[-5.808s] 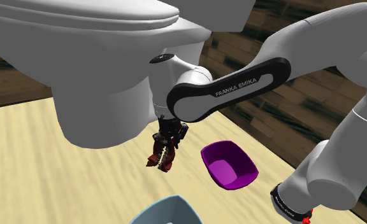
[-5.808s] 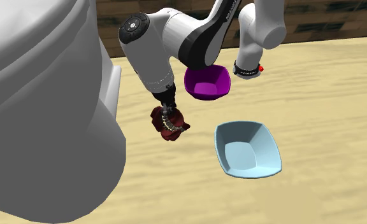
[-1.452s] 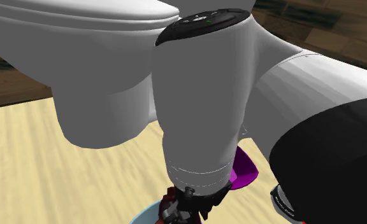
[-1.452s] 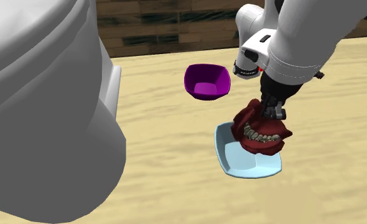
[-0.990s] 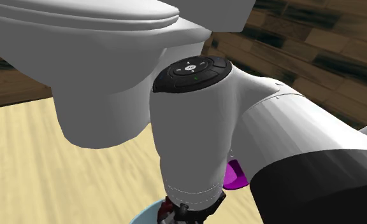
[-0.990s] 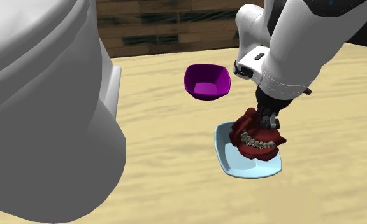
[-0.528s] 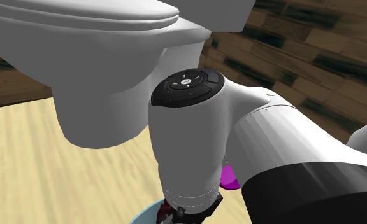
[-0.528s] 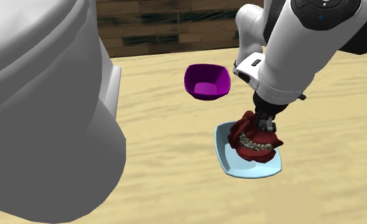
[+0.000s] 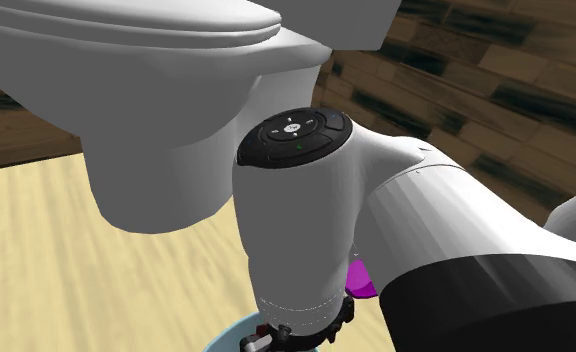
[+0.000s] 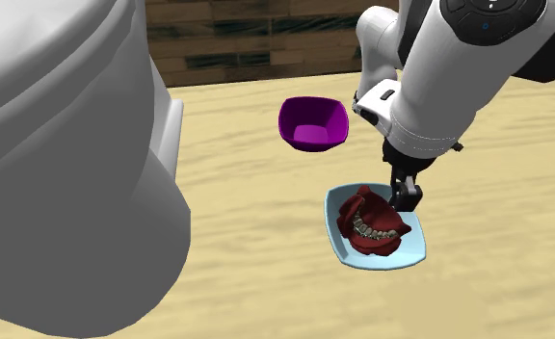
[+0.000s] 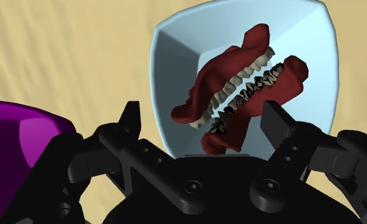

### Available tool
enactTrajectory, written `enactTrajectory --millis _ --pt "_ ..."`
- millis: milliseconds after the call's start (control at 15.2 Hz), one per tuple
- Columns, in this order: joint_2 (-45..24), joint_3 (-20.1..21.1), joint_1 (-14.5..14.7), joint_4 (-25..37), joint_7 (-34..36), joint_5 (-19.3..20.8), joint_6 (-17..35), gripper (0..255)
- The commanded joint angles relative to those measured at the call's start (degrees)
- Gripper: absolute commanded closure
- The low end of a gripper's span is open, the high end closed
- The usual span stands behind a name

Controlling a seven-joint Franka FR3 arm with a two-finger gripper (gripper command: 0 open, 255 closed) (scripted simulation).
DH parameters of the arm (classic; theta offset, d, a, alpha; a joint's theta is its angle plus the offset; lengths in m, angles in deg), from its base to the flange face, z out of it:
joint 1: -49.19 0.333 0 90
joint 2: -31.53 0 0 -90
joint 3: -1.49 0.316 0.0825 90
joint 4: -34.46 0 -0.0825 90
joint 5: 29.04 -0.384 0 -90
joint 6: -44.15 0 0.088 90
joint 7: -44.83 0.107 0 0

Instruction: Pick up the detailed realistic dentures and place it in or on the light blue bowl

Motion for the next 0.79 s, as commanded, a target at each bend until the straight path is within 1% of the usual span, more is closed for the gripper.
enactTrajectory --millis 0,198,726 --pt "0.06 -0.24 -0.15 1.85 0.06 0.17 -1.91 0" --pt "-0.30 -0.75 -0.59 7.37 0.45 0.86 -7.16 0" --pt "-0.30 -0.74 -0.60 7.37 0.45 0.86 -7.15 0"
